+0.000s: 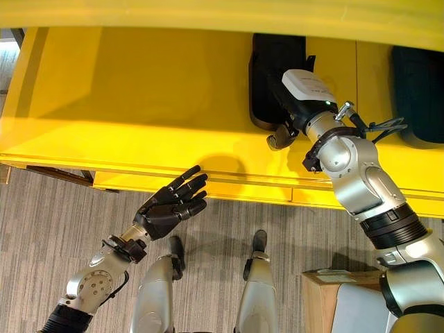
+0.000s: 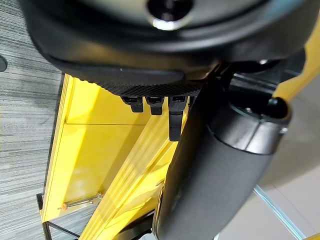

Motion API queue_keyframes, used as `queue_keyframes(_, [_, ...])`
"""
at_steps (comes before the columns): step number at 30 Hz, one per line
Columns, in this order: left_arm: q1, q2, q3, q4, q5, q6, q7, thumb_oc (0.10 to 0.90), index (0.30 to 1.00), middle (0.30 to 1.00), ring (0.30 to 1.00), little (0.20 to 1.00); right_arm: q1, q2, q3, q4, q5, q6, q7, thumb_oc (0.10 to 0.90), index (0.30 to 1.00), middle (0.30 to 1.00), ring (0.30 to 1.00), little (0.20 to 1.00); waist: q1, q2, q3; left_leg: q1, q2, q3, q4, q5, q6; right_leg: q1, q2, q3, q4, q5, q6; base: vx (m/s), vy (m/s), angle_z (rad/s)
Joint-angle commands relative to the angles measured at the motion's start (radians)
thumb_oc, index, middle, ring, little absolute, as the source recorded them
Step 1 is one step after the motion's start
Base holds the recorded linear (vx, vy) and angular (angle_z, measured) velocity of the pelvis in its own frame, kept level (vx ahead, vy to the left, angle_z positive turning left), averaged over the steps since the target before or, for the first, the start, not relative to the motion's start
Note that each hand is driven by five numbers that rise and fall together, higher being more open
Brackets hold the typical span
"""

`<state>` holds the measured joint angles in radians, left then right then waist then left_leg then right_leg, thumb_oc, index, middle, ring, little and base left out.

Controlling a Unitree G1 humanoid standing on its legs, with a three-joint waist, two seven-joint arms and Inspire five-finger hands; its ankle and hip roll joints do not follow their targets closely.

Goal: Move parts from the plastic box to the shelf.

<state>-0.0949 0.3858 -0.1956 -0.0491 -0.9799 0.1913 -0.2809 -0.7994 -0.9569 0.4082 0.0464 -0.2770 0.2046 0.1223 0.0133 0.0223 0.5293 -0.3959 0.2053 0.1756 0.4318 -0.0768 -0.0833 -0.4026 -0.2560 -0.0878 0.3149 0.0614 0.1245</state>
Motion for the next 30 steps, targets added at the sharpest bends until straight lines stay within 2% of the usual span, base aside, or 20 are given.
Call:
queue_keyframes(1, [0.026, -0.011, -0.007, -0.148, -0.053, -0.068, -0.034, 0.900, 1.000, 1.000, 1.000, 1.000, -0.147, -0.038, -0.093, -0.105, -0.088, -0.064, -0.060, 0.900, 1.000, 1.000, 1.000, 1.000, 0.004, 0.020, -0.015, 0.080, -0.070, -0.028, -0.105, 0.042, 0.031, 0.046, 0.100, -0.033, 0.173, -0.211, -0.085, 0.00, 0.000, 0.00])
queue_keyframes(18, [0.034, -0.009, -0.003, -0.152, -0.043, -0.069, -0.033, 0.900, 1.000, 1.000, 1.000, 1.000, -0.143, -0.054, -0.097, -0.165, -0.057, -0.050, -0.036, 0.900, 1.000, 1.000, 1.000, 1.000, -0.001, 0.023, -0.017, 0.083, -0.070, -0.024, -0.110, 0.043, 0.032, 0.040, 0.099, -0.033, 0.184, -0.216, -0.087, 0.00, 0.000, 0.00])
queue_keyframes(24, [0.042, -0.011, 0.005, -0.157, -0.047, -0.071, -0.035, 0.900, 1.000, 1.000, 1.000, 1.000, -0.099, -0.060, -0.144, -0.246, 0.025, -0.067, -0.038, 0.900, 1.000, 1.000, 1.000, 1.000, -0.012, 0.021, -0.018, 0.086, -0.064, -0.017, -0.115, 0.045, 0.031, 0.037, 0.098, -0.031, 0.188, -0.219, -0.087, 0.00, 0.007, -0.04])
queue_keyframes(30, [0.042, -0.015, 0.004, -0.164, -0.048, -0.071, -0.035, 0.900, 1.000, 1.000, 1.000, 1.000, -0.066, -0.055, -0.178, -0.306, 0.009, -0.072, -0.040, 0.900, 1.000, 1.000, 1.000, 1.000, -0.021, 0.021, -0.017, 0.084, -0.066, -0.013, -0.115, 0.043, 0.032, 0.032, 0.101, -0.023, 0.188, -0.218, -0.087, 0.00, 0.000, 0.00])
